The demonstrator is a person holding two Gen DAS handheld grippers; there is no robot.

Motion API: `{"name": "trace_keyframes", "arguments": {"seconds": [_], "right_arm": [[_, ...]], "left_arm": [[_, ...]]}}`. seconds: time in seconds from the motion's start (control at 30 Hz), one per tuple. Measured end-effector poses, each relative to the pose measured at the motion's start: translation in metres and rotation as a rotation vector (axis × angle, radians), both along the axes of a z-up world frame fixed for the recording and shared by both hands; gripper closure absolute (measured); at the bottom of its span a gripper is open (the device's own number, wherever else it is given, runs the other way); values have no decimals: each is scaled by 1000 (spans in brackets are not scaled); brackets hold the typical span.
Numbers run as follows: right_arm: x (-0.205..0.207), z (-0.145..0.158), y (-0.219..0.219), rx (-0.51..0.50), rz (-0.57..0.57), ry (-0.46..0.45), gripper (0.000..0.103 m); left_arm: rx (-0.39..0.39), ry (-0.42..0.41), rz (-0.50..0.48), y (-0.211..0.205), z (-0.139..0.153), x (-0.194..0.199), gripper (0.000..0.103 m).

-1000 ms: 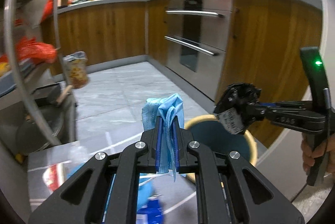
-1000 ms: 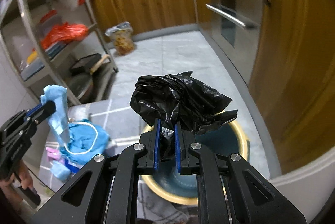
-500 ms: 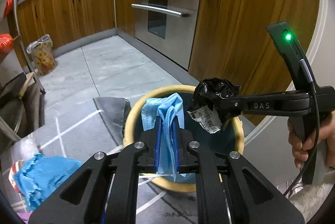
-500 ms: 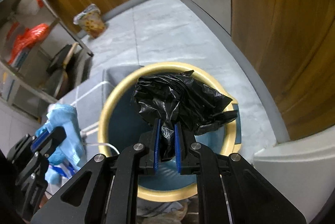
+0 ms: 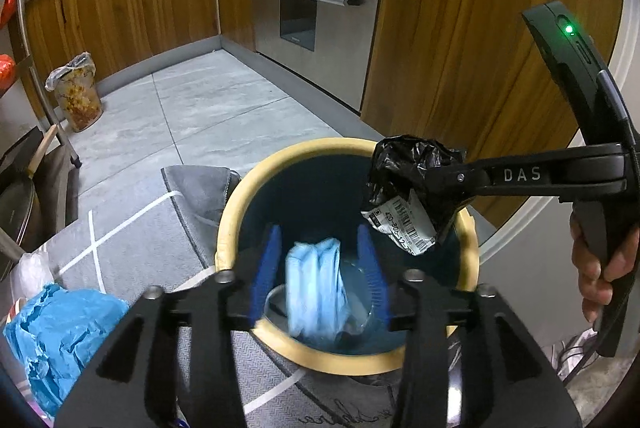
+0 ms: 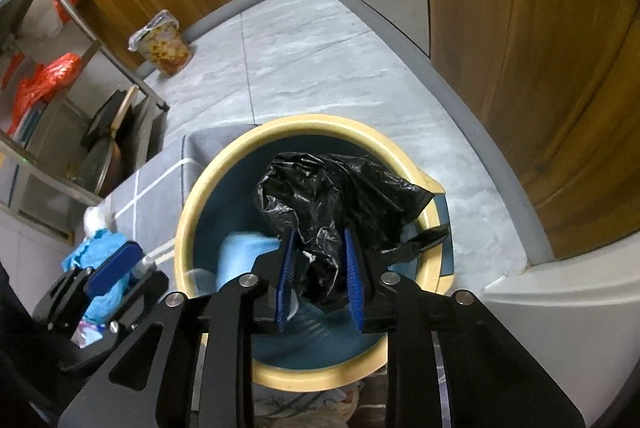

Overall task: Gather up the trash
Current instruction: 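Open both tools to drop the masks and black bag into the bin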

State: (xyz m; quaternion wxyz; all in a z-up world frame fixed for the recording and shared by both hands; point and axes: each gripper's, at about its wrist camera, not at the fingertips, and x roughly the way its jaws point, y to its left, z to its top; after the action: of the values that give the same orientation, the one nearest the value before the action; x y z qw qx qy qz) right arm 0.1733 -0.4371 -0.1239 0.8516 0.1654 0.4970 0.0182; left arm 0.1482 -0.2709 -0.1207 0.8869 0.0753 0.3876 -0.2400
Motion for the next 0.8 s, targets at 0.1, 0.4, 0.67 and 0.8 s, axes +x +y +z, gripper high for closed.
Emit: {"name": "trace_keyframes", "arguments": {"seconds": [0.1, 0.4, 0.67, 0.8], "right_arm": [[0, 2, 0, -4, -1, -9, 66], [3, 11, 6, 10, -27, -32, 49], [-4, 32, 53, -4, 110, -99, 41], [-4, 48, 80, 50, 153, -139, 35]], "left_arm": [[5, -14, 8, 2, 2, -2, 45], [-15, -54, 11, 28, 24, -20, 13], [-67, -112, 78, 81, 58, -51, 6], [-60, -109, 130, 110, 63, -69, 6]]}}
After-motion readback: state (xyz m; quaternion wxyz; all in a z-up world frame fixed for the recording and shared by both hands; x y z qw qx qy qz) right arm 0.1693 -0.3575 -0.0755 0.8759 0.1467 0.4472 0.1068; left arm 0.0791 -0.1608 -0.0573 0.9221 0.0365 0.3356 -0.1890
